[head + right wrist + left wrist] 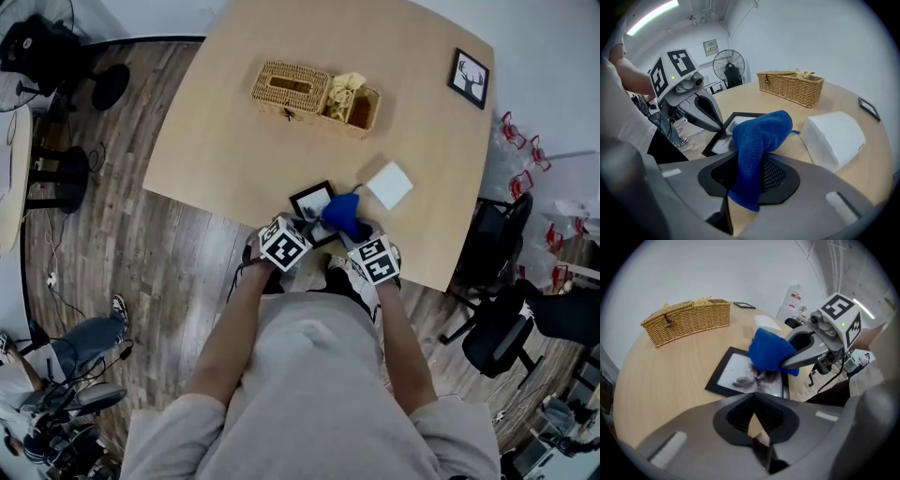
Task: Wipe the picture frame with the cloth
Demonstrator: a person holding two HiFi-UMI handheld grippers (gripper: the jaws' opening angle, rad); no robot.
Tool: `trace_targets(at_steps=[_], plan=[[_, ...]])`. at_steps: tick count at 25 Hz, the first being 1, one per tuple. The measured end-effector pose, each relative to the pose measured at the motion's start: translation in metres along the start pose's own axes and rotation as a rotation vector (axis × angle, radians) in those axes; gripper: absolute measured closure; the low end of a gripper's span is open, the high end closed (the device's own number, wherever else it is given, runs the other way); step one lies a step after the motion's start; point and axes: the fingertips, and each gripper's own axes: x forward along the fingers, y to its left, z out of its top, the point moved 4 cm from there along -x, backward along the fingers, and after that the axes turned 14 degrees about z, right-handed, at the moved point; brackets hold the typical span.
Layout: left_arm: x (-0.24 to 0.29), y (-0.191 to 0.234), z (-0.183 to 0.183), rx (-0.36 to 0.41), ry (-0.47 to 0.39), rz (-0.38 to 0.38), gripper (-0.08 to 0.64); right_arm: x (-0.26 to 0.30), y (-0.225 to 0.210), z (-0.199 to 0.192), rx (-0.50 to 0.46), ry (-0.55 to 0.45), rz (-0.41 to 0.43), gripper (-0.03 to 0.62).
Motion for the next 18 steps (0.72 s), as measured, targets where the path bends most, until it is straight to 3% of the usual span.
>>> trace_targets(at_steps=[18], plan=[[0.001, 0.000, 0.000, 0.011, 0.006, 0.007, 0.506, 0.011, 0.017, -0.004, -0.084, 0.003, -0.054, 0.486]])
